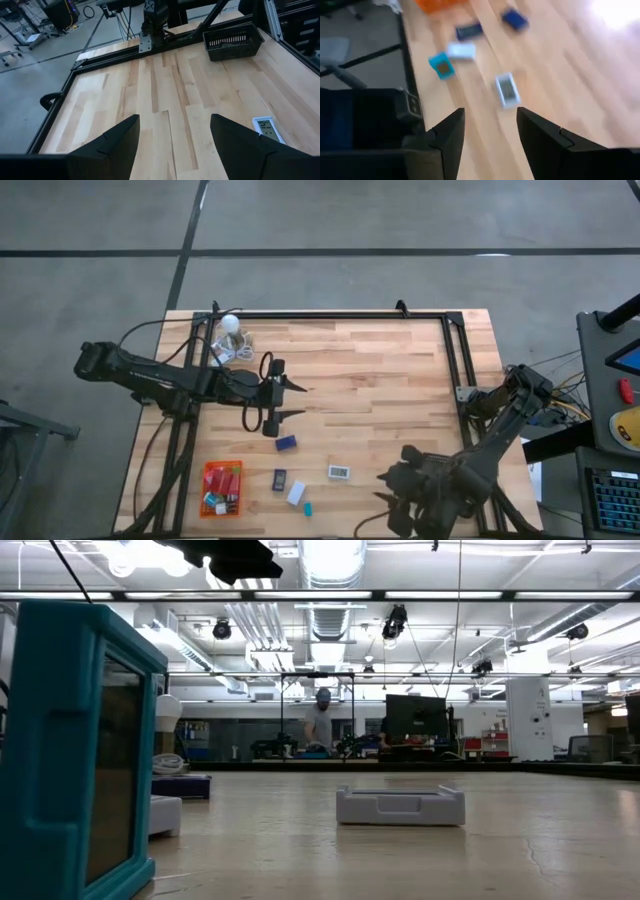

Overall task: Pick & Place Office items
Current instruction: Put the right white digital clock into the black bin

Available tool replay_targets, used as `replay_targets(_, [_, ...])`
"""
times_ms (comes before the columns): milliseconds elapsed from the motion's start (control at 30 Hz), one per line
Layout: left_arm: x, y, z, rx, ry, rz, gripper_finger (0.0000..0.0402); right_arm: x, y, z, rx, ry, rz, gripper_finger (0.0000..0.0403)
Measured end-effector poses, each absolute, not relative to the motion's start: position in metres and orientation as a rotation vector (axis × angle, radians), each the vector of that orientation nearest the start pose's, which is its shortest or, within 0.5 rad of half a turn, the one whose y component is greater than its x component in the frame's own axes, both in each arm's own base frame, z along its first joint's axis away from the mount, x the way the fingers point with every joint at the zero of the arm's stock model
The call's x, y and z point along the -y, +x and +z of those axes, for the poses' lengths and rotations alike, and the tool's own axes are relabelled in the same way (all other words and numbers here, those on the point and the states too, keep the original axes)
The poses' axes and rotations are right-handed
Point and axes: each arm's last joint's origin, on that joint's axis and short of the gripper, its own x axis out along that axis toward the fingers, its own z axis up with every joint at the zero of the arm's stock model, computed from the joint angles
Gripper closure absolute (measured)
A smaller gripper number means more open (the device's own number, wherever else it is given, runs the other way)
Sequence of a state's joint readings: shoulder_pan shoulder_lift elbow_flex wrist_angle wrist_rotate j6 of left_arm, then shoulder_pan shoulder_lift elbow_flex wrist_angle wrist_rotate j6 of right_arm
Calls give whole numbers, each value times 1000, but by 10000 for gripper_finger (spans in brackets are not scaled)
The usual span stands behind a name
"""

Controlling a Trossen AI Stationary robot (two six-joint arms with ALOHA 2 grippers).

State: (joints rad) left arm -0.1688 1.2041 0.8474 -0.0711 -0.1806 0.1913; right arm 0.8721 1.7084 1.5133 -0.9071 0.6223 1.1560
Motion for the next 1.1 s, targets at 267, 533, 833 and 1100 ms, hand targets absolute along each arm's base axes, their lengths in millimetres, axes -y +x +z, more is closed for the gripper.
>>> replay_targets(267, [39, 260, 280, -424, 263, -29, 154, -258, 246, 290, -599, 167, -272, 227])
replay_targets(533, [39, 260, 280, -427, 264, -29, 154, -245, 239, 241, -501, 134, -433, 227])
replay_targets(833, [39, 260, 280, -427, 264, -29, 154, -242, 241, 203, -373, 120, -395, 227])
replay_targets(1100, [39, 260, 280, -427, 263, -29, 154, -240, 241, 184, -285, 147, -317, 227])
